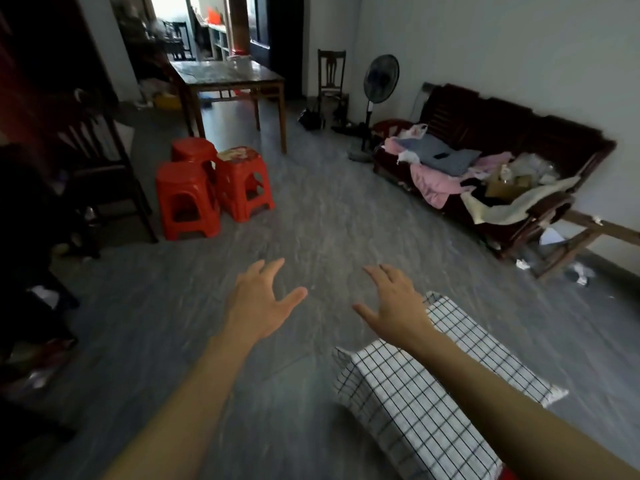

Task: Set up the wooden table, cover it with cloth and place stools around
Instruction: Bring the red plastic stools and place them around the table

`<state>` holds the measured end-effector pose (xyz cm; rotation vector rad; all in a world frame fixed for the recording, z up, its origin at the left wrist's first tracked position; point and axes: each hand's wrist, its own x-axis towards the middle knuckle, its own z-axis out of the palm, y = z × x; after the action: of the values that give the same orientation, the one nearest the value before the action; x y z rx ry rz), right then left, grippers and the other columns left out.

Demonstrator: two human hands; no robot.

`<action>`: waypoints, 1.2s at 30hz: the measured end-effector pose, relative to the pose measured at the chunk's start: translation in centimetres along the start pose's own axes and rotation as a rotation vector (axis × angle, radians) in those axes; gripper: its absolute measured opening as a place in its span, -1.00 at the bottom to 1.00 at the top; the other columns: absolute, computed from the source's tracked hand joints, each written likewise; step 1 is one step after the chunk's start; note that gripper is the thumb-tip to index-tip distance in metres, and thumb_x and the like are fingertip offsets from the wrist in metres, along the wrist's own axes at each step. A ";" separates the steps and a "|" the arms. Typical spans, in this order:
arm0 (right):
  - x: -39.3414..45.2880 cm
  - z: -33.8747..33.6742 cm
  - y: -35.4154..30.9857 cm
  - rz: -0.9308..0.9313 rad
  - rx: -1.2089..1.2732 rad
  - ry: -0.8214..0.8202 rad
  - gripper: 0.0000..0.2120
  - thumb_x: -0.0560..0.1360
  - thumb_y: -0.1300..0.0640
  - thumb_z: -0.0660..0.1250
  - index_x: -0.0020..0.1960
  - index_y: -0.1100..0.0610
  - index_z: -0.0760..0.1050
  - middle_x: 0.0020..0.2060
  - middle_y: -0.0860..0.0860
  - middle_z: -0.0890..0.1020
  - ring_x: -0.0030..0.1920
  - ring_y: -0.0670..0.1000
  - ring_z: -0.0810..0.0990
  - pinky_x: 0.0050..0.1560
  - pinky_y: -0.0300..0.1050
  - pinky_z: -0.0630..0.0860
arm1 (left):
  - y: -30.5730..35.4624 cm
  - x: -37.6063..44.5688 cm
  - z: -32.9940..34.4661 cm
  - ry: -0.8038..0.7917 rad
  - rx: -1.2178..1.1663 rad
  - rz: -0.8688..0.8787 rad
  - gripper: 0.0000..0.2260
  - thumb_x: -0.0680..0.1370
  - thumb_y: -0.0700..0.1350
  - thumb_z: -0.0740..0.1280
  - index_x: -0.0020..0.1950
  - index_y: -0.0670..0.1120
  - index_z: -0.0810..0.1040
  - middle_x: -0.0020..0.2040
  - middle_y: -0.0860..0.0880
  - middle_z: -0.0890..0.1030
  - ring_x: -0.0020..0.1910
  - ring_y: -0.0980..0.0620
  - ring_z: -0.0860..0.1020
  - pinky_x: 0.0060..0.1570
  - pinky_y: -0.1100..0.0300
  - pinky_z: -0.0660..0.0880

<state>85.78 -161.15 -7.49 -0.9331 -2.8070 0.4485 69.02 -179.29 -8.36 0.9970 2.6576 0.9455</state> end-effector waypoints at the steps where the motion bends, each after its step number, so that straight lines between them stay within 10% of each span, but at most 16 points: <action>1: 1.3 0.1 -0.5 0.001 -0.002 -0.004 -0.29 0.49 -0.23 0.31 0.54 -0.08 0.12 0.48 0.04 0.25 0.48 0.09 0.21 0.41 0.22 0.30 | -0.5 1.2 -0.3 0.019 -0.021 0.006 -0.31 0.45 0.32 0.33 0.49 0.05 0.32 0.50 -0.09 0.30 0.47 -0.09 0.25 0.44 -0.05 0.25; 19: 34.6 4.6 -3.1 -0.212 0.069 -0.058 -0.28 0.49 -0.22 0.30 0.55 -0.03 0.14 0.50 0.07 0.23 0.52 0.13 0.14 0.44 0.19 0.25 | -5.0 29.7 -1.3 0.115 0.082 -0.022 -0.27 0.34 0.45 0.14 0.35 0.04 0.53 0.41 -0.14 0.45 0.40 -0.10 0.38 0.43 0.04 0.24; 36: 67.2 11.8 -21.8 -0.401 0.058 -0.111 -0.32 0.45 -0.16 0.36 0.49 -0.01 0.24 0.42 0.07 0.33 0.43 0.14 0.29 0.37 0.16 0.35 | -25.3 55.5 -8.8 0.225 -0.041 -0.234 -0.49 0.45 -0.26 0.41 0.40 -0.09 0.47 0.40 -0.17 0.42 0.40 -0.11 0.36 0.44 0.09 0.19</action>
<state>17.35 -139.89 -8.35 -0.3257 -2.9562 0.5303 9.71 -163.10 -12.52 0.5827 2.8408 1.1111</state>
